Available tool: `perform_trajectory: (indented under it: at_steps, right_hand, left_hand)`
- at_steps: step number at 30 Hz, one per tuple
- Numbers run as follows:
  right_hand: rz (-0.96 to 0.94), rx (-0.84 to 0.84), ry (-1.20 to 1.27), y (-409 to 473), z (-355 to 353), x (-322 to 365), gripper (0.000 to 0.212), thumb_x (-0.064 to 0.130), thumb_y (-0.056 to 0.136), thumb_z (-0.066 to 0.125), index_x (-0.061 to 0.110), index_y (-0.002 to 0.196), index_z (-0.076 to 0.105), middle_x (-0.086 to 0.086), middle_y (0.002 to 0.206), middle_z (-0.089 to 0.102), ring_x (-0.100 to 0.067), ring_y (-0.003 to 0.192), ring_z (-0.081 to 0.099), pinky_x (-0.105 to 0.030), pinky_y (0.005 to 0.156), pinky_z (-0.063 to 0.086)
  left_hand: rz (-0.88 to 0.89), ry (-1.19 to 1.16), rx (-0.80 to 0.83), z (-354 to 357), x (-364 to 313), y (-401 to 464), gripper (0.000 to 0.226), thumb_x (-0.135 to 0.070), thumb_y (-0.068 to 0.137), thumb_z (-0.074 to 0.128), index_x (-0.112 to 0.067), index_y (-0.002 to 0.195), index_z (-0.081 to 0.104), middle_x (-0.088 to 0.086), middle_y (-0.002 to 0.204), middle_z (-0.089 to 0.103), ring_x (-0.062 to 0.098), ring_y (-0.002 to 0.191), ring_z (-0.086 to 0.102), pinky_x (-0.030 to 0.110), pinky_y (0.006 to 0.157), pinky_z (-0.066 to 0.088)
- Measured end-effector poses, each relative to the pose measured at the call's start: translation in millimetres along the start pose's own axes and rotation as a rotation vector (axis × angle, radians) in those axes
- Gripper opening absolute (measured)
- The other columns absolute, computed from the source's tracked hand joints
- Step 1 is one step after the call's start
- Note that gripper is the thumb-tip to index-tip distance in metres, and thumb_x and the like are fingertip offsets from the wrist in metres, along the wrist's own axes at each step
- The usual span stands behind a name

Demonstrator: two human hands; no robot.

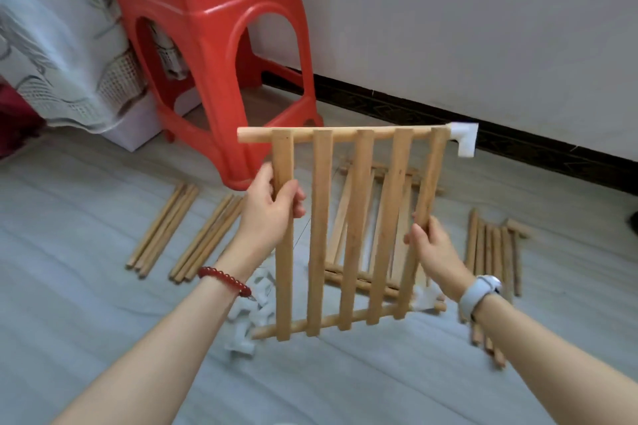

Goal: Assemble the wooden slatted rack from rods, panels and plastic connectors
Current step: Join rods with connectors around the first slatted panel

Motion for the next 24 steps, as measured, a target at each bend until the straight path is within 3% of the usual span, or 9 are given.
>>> perform_trajectory:
  at_steps: [3, 6, 8, 11, 13, 16, 19, 22, 24]
  right_hand:
    - [0.071, 0.278, -0.552, -12, 3, -18, 0.031, 0.015, 0.100, 0.035, -0.005, 0.115, 0.053, -0.019, 0.109, 0.060, -0.029, 0.100, 0.057, -0.029, 0.075, 0.038]
    - [0.238, 0.556, -0.600, -32, -17, -19, 0.030, 0.019, 0.098, 0.037, 0.004, 0.090, 0.062, -0.001, 0.079, 0.063, -0.007, 0.062, 0.060, -0.018, 0.055, 0.042]
    - [0.316, 0.474, -0.365, -43, -41, -16, 0.027, 0.014, 0.097, 0.037, 0.008, 0.084, 0.061, 0.001, 0.071, 0.066, -0.005, 0.052, 0.059, -0.017, 0.050, 0.041]
    - [0.348, -0.011, 0.088, -50, -81, -8, 0.028, 0.006, 0.097, 0.033, 0.005, 0.085, 0.058, -0.006, 0.060, 0.062, -0.005, 0.037, 0.053, -0.014, 0.041, 0.040]
    - [0.239, -0.229, 0.270, -54, -100, 3, 0.026, 0.004, 0.096, 0.033, 0.002, 0.092, 0.059, -0.003, 0.058, 0.060, -0.003, 0.038, 0.053, -0.013, 0.042, 0.043]
    - [-0.114, -0.366, -0.011, -67, -101, 27, 0.024, 0.004, 0.094, 0.038, 0.005, 0.091, 0.062, 0.005, 0.066, 0.062, -0.007, 0.058, 0.057, -0.017, 0.060, 0.046]
    - [-0.496, -0.326, -0.414, -81, -71, 47, 0.021, 0.001, 0.091, 0.045, 0.010, 0.099, 0.062, 0.003, 0.082, 0.063, -0.012, 0.071, 0.058, -0.015, 0.065, 0.041]
    - [-0.558, -0.113, -0.726, -82, -27, 48, 0.031, 0.014, 0.095, 0.041, 0.012, 0.123, 0.054, -0.004, 0.108, 0.064, -0.022, 0.096, 0.062, -0.031, 0.076, 0.048]
    - [-0.543, 0.034, -0.921, -80, -2, 43, 0.034, 0.031, 0.099, 0.029, 0.018, 0.124, 0.047, -0.002, 0.112, 0.063, -0.025, 0.100, 0.060, -0.035, 0.077, 0.044]
  left_hand:
    - [0.230, 0.167, 0.206, 18, -24, -8, 0.027, -0.006, 0.092, 0.048, -0.032, 0.097, 0.057, -0.019, 0.063, 0.057, -0.001, 0.052, 0.051, 0.018, 0.057, 0.047]
    - [0.365, 0.454, 0.462, 49, -27, -29, 0.021, -0.011, 0.090, 0.052, -0.024, 0.104, 0.062, -0.020, 0.073, 0.061, 0.000, 0.071, 0.056, 0.020, 0.067, 0.044]
    - [0.371, 0.606, 0.586, 68, -19, -45, 0.015, -0.016, 0.093, 0.051, -0.021, 0.103, 0.061, -0.007, 0.087, 0.064, 0.018, 0.085, 0.059, 0.033, 0.072, 0.047]
    - [0.444, 0.716, 0.639, 94, -7, -71, 0.014, -0.019, 0.095, 0.048, -0.017, 0.101, 0.060, 0.006, 0.093, 0.062, 0.029, 0.088, 0.057, 0.033, 0.065, 0.039]
    - [0.502, 0.791, 0.704, 111, -4, -84, 0.016, -0.020, 0.096, 0.045, -0.015, 0.102, 0.059, 0.008, 0.093, 0.060, 0.032, 0.087, 0.056, 0.031, 0.061, 0.030]
    - [0.671, 0.996, 0.753, 122, -1, -91, 0.014, -0.024, 0.095, 0.050, -0.015, 0.101, 0.060, 0.003, 0.086, 0.062, 0.028, 0.080, 0.060, 0.031, 0.054, 0.027]
    - [0.911, 1.169, 0.625, 109, 4, -86, 0.022, -0.039, 0.070, 0.078, -0.021, 0.065, 0.065, -0.006, 0.057, 0.061, 0.013, 0.054, 0.060, 0.021, 0.050, 0.040]
    - [0.907, 1.204, 0.475, 77, 15, -77, 0.030, -0.047, 0.066, 0.078, -0.020, 0.059, 0.065, -0.006, 0.054, 0.061, 0.015, 0.056, 0.059, 0.023, 0.067, 0.048]
    - [0.839, 1.266, 0.386, 48, 20, -75, 0.030, -0.048, 0.065, 0.077, -0.020, 0.064, 0.066, -0.006, 0.061, 0.063, 0.016, 0.064, 0.061, 0.030, 0.076, 0.046]
Point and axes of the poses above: each hand's wrist, its own y-axis towards the middle knuckle, its own z-axis out of the palm, x = y × z, the point moved 1 cm from there along y, towards the middle knuckle
